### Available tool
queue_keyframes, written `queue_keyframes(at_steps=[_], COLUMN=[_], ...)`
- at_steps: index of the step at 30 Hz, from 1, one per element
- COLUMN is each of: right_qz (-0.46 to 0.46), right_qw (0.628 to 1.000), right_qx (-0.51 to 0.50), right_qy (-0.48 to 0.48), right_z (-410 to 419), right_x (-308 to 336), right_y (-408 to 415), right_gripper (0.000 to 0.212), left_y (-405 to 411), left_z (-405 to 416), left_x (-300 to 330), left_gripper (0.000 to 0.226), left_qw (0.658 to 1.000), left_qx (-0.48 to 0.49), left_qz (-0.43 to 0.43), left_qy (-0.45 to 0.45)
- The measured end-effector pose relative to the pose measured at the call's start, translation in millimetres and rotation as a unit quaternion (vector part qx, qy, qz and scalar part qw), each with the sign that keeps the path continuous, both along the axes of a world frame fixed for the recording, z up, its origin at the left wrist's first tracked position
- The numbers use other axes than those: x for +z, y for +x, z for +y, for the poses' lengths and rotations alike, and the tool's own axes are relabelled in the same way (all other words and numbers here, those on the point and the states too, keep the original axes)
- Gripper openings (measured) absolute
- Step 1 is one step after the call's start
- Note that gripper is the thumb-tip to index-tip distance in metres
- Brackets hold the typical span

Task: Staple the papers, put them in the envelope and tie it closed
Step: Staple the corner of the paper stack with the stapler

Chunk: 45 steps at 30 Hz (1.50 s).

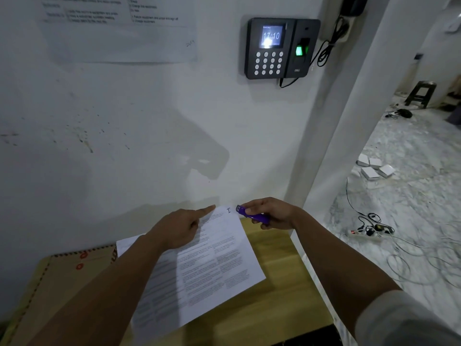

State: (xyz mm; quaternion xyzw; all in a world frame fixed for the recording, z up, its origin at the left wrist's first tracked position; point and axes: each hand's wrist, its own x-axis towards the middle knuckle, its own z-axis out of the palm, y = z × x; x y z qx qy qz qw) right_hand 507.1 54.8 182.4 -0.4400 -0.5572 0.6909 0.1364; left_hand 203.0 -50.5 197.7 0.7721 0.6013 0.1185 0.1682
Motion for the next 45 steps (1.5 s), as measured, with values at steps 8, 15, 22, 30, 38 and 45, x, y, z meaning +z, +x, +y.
queue_keyframes(at_steps=[8,15,22,30,38,45], right_qz=[-0.006,-0.012,-0.034,-0.026,-0.043,-0.026], right_qw=[1.0,0.999,0.998,0.999,0.998,0.999], right_qx=[-0.005,-0.016,-0.008,-0.011,0.006,0.008], right_qy=[0.023,0.034,0.048,0.044,0.046,0.041], right_z=[-5,-6,-7,-5,2,3], right_x=[1,4,4,6,10,14], right_y=[-1,-3,-7,-10,-10,-13], right_gripper=[0.045,0.035,0.036,0.031,0.051,0.031], left_y=[-3,2,7,11,9,12], left_z=[2,1,3,6,11,14], left_x=[2,6,8,4,2,4], left_gripper=[0.064,0.062,0.063,0.063,0.063,0.064], left_qw=[1.0,0.999,0.999,0.998,0.998,0.998], left_qx=[-0.01,-0.028,-0.024,-0.045,-0.045,-0.051], left_qz=[-0.001,0.011,0.012,0.024,0.037,0.021], left_qy=[0.011,0.03,0.029,0.021,0.019,0.019])
